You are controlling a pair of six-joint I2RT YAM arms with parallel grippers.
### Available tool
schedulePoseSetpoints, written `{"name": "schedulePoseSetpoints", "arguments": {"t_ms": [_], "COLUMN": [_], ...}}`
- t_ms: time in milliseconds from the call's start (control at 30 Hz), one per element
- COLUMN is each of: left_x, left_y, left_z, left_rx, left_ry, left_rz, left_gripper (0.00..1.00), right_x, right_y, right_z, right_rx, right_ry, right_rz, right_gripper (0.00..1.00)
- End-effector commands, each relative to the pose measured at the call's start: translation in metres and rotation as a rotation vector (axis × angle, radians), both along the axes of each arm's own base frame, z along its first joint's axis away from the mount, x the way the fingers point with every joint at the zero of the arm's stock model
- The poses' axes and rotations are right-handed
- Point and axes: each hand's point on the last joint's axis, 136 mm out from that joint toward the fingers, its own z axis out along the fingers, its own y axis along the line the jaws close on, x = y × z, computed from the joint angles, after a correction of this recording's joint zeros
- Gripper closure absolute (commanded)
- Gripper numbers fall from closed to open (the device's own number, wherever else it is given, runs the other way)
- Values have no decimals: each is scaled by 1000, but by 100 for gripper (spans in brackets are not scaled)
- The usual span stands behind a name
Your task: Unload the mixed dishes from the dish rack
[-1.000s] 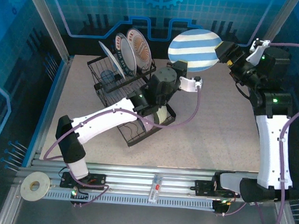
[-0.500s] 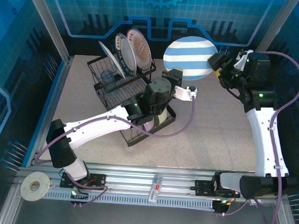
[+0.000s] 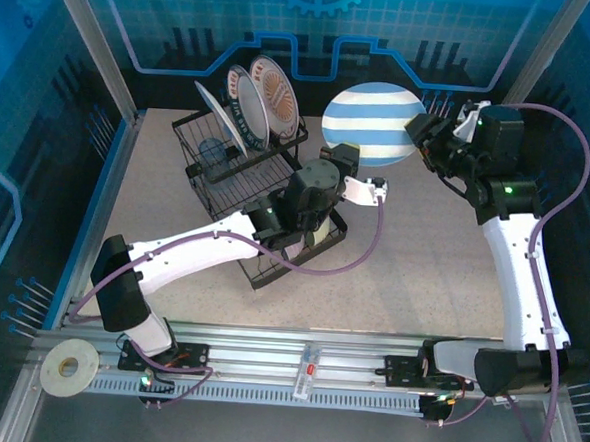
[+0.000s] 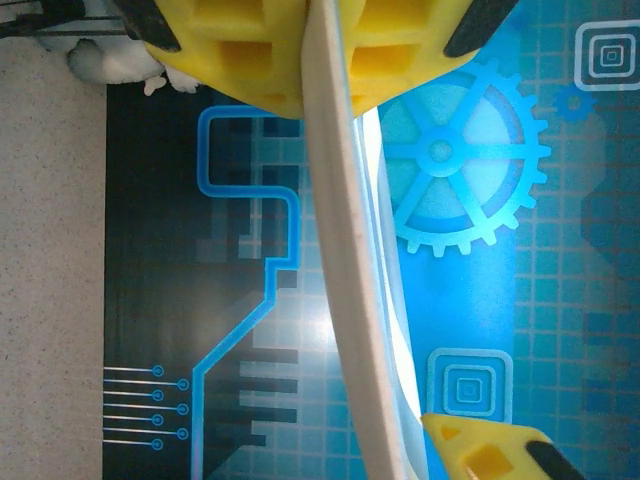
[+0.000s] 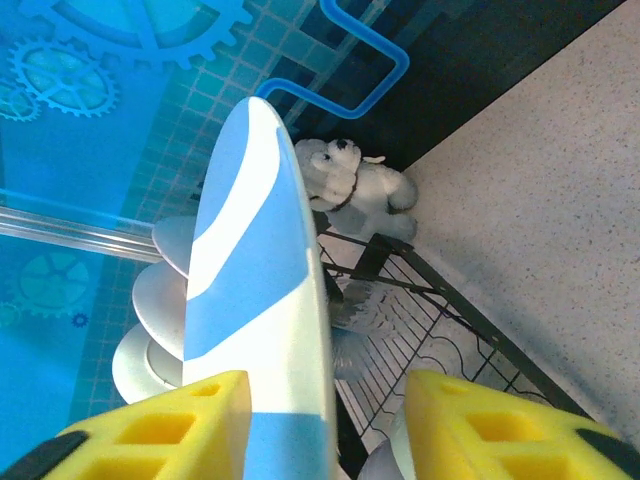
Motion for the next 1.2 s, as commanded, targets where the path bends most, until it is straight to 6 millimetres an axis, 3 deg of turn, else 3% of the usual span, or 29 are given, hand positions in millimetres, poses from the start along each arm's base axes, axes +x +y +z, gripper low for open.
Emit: {"name": "schedulePoseSetpoints", "arguments": {"t_ms": [0,367,633,667,700,800,833,867,900,1033,1167], "left_x": [-7,-3,-1,-2,-3,-8,-10,-12,-13,-18,-30], "left_y": [11,10,10,9,9,10,9,10,10,12,19], "left_z": [31,25,27,28,29,31,32,34,35,37,53], "left_rx": [-103,-109,-131,-135,-142,-160,-169,-178,-187,-215,-318], "left_ry": [-43,-28,-19,-18,-15,-5,-3,-3,-1,13,56], "left_rz": [22,19,11,7,0,-26,-39,-43,-51,-68,-104], "left_gripper": [100,100,98,93,81,37,16,5,1,1,1], "right_x": [-7,-8,-6,-5,-4,-3,-2,-1,0,4,10], "right_y": [3,7,7,6,4,-3,-6,-8,-10,-20,-34], "right_z": [12,12,13,12,12,14,14,15,16,15,14], "right_rx": [-5,4,10,13,23,34,26,22,18,21,28], "right_ry": [-29,-21,-57,-58,-67,-85,-87,-89,-92,-100,-121], "right_rz": [5,15,14,9,5,-16,-23,-25,-29,-52,-86], "right_gripper": [60,78,100,100,100,100,100,100,100,100,100]}}
